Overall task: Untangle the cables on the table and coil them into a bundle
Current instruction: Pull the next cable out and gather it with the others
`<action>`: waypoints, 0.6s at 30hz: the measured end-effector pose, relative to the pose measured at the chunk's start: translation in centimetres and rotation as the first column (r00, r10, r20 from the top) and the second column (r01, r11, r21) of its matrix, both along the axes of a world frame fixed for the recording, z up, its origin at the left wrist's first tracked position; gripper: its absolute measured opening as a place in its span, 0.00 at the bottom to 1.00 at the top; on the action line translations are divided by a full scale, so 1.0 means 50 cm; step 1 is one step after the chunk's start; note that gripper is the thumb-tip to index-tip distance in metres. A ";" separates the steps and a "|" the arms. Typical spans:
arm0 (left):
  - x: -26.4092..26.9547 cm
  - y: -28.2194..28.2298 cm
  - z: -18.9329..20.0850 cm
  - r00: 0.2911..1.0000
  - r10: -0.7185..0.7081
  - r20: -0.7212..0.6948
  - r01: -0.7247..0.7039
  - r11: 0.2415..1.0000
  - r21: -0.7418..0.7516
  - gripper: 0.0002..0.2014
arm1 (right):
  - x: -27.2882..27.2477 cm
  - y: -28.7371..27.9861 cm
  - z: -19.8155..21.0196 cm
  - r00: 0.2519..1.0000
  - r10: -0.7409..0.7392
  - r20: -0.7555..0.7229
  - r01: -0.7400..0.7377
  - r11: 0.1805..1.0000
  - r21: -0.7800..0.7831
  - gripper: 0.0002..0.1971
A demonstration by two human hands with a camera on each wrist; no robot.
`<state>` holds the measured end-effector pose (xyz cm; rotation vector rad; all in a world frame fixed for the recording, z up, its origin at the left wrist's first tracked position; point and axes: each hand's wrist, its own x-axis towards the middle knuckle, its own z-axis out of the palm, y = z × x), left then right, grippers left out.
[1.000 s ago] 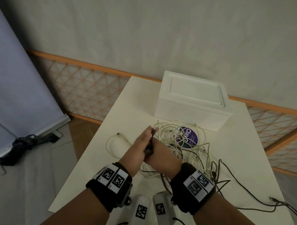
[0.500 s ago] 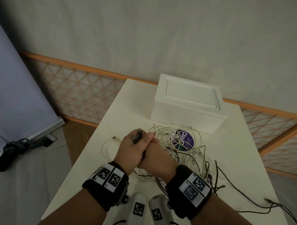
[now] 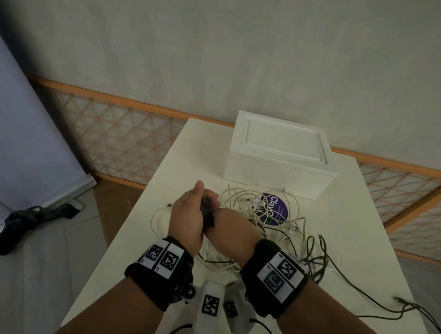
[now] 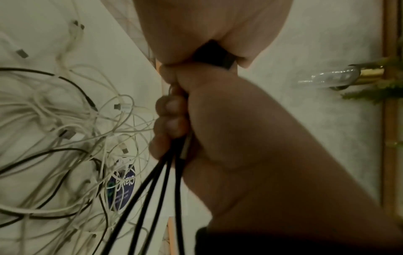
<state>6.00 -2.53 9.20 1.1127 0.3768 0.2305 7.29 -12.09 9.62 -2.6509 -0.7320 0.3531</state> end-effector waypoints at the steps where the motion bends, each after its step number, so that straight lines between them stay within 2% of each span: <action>1: -0.003 -0.004 -0.006 1.000 -0.012 -0.014 0.012 0.999 0.036 0.24 | 0.000 0.006 0.001 0.999 0.042 0.034 -0.042 0.999 -0.013 0.10; 3: -0.008 -0.007 -0.009 1.000 -0.006 0.000 0.006 0.997 0.080 0.21 | 0.001 0.011 0.004 0.996 0.056 0.073 -0.055 0.998 -0.010 0.10; 6: -0.013 -0.003 -0.006 0.998 0.024 0.065 -0.033 0.991 0.127 0.07 | -0.003 0.016 0.012 0.997 0.013 0.076 -0.023 0.991 0.130 0.09; 8: -0.016 -0.001 -0.005 0.994 0.058 0.097 -0.069 0.990 0.123 0.04 | -0.011 0.021 0.018 0.999 0.018 0.033 -0.025 0.976 0.217 0.09; 9: -0.018 -0.001 -0.006 0.992 0.060 0.114 -0.074 0.990 0.124 0.08 | -0.015 0.022 0.017 1.000 0.012 -0.001 -0.011 0.964 0.265 0.10; 11: -0.024 0.000 -0.009 0.991 0.037 0.127 -0.055 0.989 0.136 0.22 | -0.015 0.020 0.013 0.995 -0.026 -0.097 0.057 0.941 0.334 0.19; 12: -0.028 0.001 -0.011 0.991 0.021 0.131 -0.040 0.989 0.140 0.27 | -0.013 0.018 0.011 0.992 -0.029 -0.122 0.068 0.942 0.330 0.23; 13: -0.031 0.002 -0.018 0.991 -0.007 0.134 -0.015 0.987 0.158 0.28 | -0.012 0.017 0.009 0.993 -0.018 -0.114 0.053 0.949 0.310 0.22; 15: -0.037 0.004 -0.033 0.986 -0.105 0.130 0.070 0.966 0.247 0.22 | -0.014 0.010 0.016 0.999 0.009 -0.053 0.005 0.966 0.258 0.11; 17: -0.044 0.014 -0.054 0.964 -0.226 0.139 0.189 0.953 0.238 0.12 | -0.021 0.002 0.020 0.999 0.048 -0.014 -0.043 0.973 0.228 0.09; 18: -0.049 0.022 -0.069 0.952 -0.269 0.149 0.244 0.956 0.164 0.20 | -0.024 -0.003 0.019 0.998 0.059 -0.014 -0.055 0.976 0.209 0.09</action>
